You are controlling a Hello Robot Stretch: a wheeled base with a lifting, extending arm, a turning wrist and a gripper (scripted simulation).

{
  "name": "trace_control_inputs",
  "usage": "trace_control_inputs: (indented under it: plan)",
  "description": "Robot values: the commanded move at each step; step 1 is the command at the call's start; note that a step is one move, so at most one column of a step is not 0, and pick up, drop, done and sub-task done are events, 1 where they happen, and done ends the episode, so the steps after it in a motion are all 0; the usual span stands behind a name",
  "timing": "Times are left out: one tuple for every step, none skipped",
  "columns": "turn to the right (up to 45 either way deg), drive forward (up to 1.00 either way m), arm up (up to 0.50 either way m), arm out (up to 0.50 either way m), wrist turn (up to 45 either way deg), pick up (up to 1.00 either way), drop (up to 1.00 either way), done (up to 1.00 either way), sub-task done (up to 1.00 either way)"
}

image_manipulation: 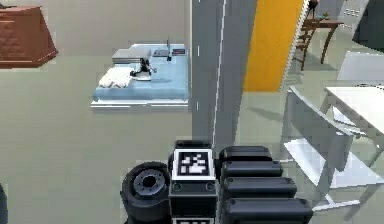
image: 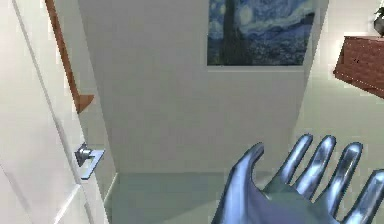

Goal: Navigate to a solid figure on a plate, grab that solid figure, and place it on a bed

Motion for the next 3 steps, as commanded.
trace_control_inputs:
  plan:
    - [0.0, 0.3, 0.0, 0.0, 0.0, 0.0, 0.0, 0.0, 0.0]
    - [45.0, 0.0, 0.0, 0.0, 0.0, 0.0, 0.0, 0.0, 0.0]
    - [9.0, 0.0, 0.0, 0.0, 0.0, 0.0, 0.0, 0.0, 0.0]
